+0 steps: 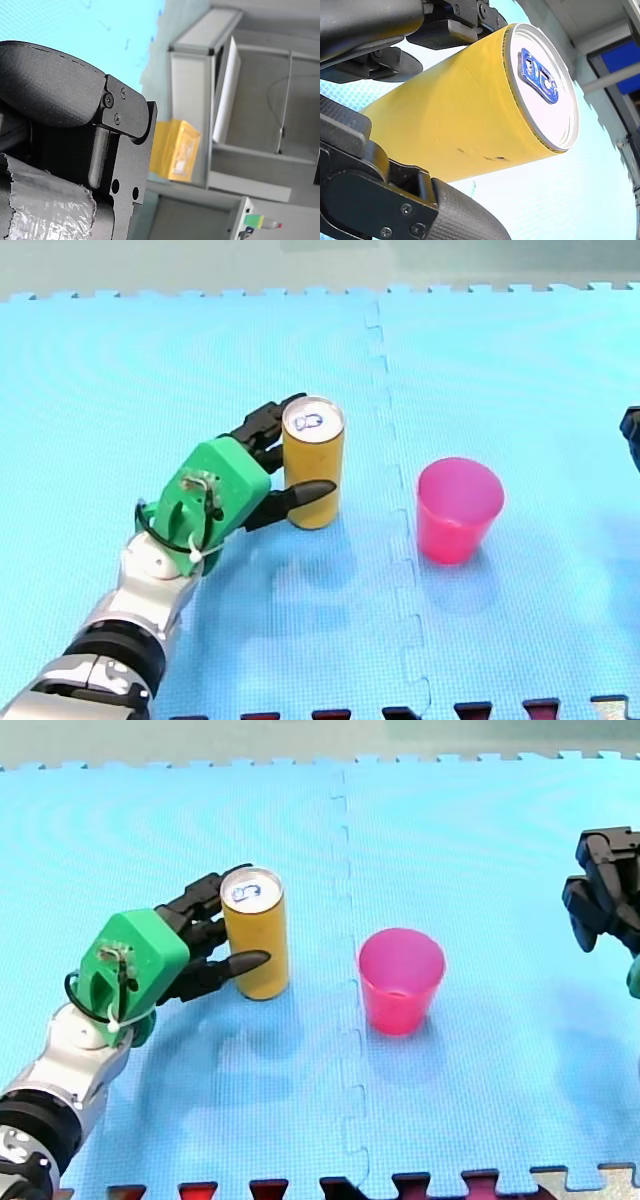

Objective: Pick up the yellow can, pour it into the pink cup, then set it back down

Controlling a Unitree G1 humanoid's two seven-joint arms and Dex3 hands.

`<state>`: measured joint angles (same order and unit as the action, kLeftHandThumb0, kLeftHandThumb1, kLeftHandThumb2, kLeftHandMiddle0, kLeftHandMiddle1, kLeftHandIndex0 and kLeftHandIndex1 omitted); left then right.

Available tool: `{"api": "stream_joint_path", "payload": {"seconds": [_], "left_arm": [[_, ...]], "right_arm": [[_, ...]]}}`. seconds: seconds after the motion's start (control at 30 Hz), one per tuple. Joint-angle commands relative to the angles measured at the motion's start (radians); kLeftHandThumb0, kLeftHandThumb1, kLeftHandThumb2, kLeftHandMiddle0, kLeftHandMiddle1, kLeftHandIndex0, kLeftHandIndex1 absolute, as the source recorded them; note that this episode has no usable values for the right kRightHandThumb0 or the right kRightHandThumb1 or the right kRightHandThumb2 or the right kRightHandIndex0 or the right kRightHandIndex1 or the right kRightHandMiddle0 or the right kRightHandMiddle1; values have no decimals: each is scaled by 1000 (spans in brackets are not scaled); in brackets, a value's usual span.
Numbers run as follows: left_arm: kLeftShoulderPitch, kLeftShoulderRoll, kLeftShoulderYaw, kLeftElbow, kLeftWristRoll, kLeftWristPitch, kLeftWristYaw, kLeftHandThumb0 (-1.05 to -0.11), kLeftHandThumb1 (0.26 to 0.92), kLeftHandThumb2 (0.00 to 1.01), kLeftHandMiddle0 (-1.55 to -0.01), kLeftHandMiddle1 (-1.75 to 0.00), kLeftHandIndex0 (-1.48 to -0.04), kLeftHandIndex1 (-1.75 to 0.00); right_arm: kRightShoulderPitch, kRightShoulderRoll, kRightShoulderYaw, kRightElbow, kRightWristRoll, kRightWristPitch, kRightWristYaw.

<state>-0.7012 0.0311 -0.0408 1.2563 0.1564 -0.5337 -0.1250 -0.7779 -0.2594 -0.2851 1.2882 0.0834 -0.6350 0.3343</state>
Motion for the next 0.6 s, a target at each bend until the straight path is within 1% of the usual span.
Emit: {"api": "stream_joint_path", "payload": {"seconds": [0.0,0.17,0.47,0.57], "left_arm": [[1,3,2,0,0,-7,4,-952,757,0,-410,0,-302,0],[4,8,20,1,-15,-6,13,-949,753,0,-414,-2,-302,0],[17,37,39,-13,-30,-29,-6,-929,752,0,-418,-2,-305,-1],[23,42,41,-13,-29,-33,-8,-924,754,1,-417,-1,-304,0]], "right_arm": [[4,-9,-1,-3,3,-5,2],[3,-12,-1,-2,2,-2,5],[0,-13,3,-2,-1,1,0],[-2,-13,4,-2,-2,3,-2]]}}
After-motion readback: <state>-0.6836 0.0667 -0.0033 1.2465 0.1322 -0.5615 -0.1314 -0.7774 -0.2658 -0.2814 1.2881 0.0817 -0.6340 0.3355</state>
